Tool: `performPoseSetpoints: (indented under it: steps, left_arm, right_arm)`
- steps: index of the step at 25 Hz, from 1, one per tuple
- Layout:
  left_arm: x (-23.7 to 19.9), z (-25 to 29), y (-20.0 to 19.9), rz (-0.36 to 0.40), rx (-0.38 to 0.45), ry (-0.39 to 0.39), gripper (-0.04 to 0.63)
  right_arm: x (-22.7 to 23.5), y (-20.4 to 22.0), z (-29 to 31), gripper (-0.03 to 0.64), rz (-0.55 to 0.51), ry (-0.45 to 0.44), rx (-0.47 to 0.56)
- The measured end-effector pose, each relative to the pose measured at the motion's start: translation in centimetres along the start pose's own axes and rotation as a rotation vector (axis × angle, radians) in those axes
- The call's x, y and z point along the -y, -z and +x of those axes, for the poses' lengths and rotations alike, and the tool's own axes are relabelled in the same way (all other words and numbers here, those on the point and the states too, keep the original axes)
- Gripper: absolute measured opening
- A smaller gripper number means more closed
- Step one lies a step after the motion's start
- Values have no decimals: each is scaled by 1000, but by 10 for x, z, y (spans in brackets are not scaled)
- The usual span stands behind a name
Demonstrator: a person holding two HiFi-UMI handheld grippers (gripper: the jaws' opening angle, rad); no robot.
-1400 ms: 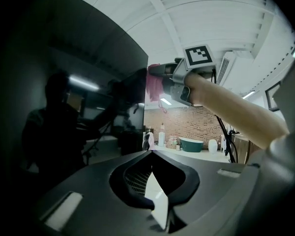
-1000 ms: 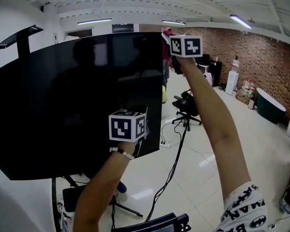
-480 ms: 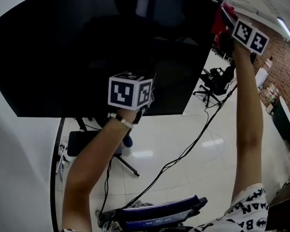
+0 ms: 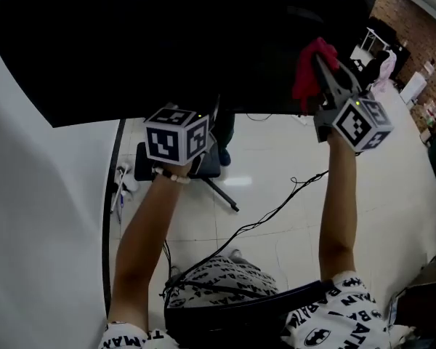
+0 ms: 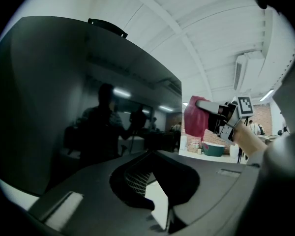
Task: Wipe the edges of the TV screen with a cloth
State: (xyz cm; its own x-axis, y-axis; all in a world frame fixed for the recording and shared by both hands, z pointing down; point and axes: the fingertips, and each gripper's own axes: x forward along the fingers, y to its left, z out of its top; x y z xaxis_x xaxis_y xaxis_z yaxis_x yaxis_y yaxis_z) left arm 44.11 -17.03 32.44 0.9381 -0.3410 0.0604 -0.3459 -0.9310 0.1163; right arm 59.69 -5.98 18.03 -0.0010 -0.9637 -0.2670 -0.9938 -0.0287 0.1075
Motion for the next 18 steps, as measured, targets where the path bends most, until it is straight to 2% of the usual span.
performPoseSetpoints:
  steps: [2,7,12,18]
  left_arm:
    - [-4,-20,23,-4,5,16,-2]
    - [-21,-77,67,-61,-17,-33,-2]
    - [-34,-120,124,-108,-66,-64,-2]
    - [-47,-148,164,-173,-110,-109,-2]
  right_arm:
    - [-35,37,-13,86,54,-16,-20]
    - [-118,95,-32,86,121,-19,-63]
    - [-189,165,-32,84,173,-50,-194]
    - [-253,231,-38,84,184,-96,-355]
